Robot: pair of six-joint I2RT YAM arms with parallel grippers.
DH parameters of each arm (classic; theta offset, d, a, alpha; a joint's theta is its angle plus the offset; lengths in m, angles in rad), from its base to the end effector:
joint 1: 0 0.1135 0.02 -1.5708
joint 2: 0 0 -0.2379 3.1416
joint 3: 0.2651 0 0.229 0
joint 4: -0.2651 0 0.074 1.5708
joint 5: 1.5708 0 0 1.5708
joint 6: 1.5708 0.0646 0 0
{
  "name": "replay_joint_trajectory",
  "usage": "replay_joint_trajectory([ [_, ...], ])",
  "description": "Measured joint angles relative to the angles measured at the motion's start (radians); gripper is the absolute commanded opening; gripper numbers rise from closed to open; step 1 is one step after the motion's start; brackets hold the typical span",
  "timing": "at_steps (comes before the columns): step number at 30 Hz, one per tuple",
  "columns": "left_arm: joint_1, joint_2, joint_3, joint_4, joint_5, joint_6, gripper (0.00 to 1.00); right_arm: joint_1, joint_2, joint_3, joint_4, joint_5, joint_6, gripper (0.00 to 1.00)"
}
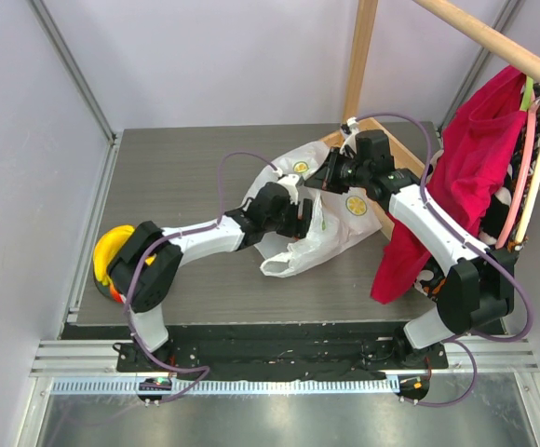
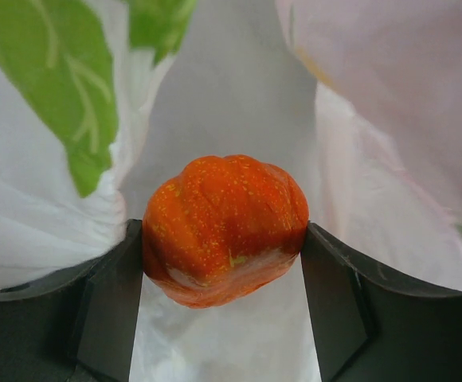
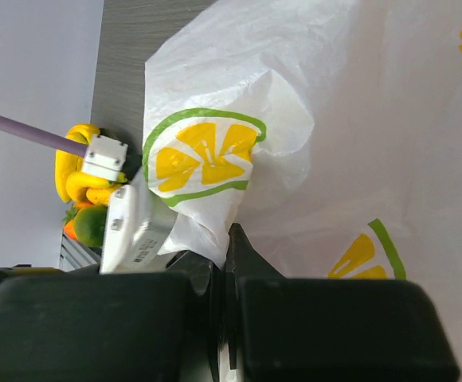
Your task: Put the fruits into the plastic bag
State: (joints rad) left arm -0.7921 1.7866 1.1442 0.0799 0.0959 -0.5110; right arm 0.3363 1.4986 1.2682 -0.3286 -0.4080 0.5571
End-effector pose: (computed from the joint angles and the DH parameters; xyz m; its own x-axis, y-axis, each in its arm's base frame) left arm 0.2771 -0.2897 0.1878 -0.7011 0.0174 -0.7129 0.4845 0.7452 -0.4582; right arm 0.3169 0.1379 0.2880 -0.7530 0.2509 -0.6083 -0.2619 0.7338 0.6269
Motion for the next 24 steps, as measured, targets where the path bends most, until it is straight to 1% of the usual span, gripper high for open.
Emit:
replay_joint_trajectory([
  [2,-0.005,0.022,0.0,0.003,0.001,-0.006,0.77,0.0,0.0,-0.002,0.002,0.0,0.0,0.01],
  [3,-0.006,0.03,0.0,0.005,0.001,-0.006,0.8,0.0,0.0,-0.003,0.003,0.0,0.0,0.01],
  [5,-0.006,0.037,0.003,0.006,0.001,-0.007,0.84,0.0,0.0,-0.007,0.0,0.002,0.0,0.01],
  [6,-0.007,0.038,0.004,0.006,0.0,-0.006,0.91,0.0,0.001,-0.007,0.0,0.002,0.0,0.01],
  [9,-0.007,0.038,0.008,0.006,-0.002,-0.006,0.98,0.0,0.001,-0.008,0.006,0.002,0.0,0.01],
  [13,-0.007,0.038,0.009,0.006,-0.005,-0.005,1.0,0.0,0.003,-0.008,0.008,0.002,0.0,0.01],
  [20,-0.007,0.036,0.014,0.0,-0.005,0.003,0.99,0.0,0.012,-0.008,0.01,0.001,0.0,0.01],
  [24,-0.007,0.002,0.01,-0.014,-0.004,0.032,1.0,0.0,0.012,-0.008,0.011,0.002,0.0,0.01],
])
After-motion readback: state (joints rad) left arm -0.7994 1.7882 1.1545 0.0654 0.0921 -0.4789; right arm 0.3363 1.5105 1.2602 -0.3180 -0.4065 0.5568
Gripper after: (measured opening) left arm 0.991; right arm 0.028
